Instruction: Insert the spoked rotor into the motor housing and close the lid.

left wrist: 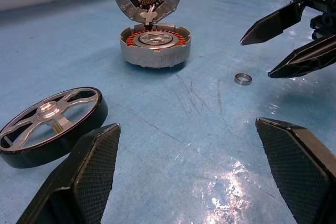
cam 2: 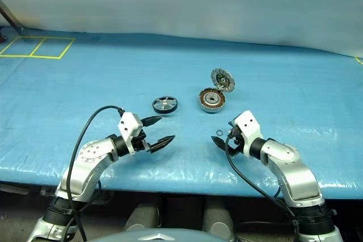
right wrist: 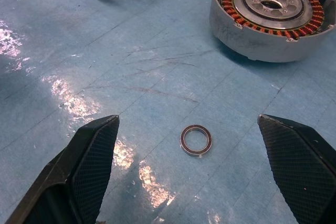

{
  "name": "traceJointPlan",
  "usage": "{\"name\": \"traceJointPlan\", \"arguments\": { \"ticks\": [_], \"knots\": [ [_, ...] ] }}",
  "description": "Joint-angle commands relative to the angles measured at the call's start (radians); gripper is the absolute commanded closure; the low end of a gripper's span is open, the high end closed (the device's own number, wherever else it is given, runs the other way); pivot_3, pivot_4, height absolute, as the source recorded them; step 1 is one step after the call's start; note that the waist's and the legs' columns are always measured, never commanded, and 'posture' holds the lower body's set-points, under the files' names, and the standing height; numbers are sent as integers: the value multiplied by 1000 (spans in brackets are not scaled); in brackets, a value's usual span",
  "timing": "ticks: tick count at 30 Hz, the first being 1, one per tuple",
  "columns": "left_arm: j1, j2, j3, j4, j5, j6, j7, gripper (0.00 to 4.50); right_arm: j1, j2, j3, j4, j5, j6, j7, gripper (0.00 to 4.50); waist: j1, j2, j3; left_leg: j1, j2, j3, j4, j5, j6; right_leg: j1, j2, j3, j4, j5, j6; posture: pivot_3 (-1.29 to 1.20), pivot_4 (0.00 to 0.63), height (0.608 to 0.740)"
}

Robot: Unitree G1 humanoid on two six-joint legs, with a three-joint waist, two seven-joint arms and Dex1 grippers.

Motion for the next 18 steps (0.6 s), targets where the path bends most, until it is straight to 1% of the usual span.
{"name": "traceJointPlan", "arguments": {
  "ticks": [1, 18],
  "knots": [
    [-12, -2, -1, -27, -6, -11, 1, 0, -19, -8, -9, -12, 2, -16, 0, 40, 0, 0, 0, 0, 0, 0, 0, 0, 0, 0, 0, 0, 0, 0, 0, 0, 150, 740],
    [-17, -9, -10, -14, -1, -20, 3, 0, -16, -5, -10, -12, 0, -19, -13, 40, 0, 0, 0, 0, 0, 0, 0, 0, 0, 0, 0, 0, 0, 0, 0, 0, 150, 740]
  ]
}}
